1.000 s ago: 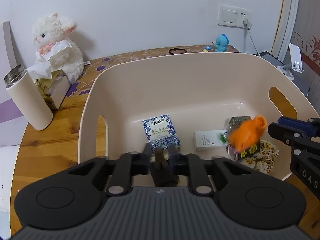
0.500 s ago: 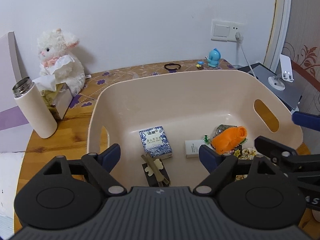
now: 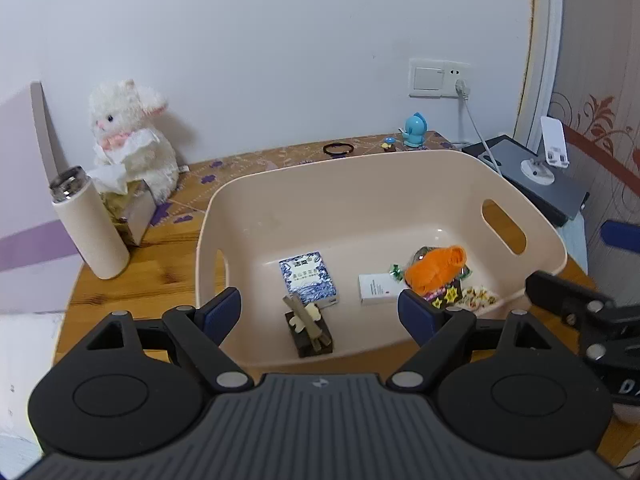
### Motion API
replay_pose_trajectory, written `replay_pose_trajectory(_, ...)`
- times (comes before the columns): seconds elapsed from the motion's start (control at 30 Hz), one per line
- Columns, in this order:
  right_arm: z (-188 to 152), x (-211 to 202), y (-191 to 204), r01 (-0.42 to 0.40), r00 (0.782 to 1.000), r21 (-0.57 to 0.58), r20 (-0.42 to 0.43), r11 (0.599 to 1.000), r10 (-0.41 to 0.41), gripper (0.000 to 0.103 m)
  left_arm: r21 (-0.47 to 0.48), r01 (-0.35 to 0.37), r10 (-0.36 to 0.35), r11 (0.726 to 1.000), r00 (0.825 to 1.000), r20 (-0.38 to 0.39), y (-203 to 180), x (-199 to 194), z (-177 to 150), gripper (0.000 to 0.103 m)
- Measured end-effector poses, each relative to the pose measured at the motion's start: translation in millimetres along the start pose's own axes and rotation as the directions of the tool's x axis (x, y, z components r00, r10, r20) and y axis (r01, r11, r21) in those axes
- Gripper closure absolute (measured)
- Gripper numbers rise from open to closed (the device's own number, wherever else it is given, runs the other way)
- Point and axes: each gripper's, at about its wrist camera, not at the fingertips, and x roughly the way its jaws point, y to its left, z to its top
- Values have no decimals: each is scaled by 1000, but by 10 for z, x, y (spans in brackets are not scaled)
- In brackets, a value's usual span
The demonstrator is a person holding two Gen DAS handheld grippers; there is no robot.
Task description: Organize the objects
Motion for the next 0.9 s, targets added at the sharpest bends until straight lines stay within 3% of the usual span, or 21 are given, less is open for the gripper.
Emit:
replay_pose_trajectory(0.47,-297,-511,2,-8,1000,4,30,1000,8,2,11,24,-24,1000,995,94,-73,-607,-464,16)
replay_pose_trajectory(0.9,-646,-809,109,-30,999,2,23,1000,30,0,-31,35,-32,999,995,96,95,-927,-885,16)
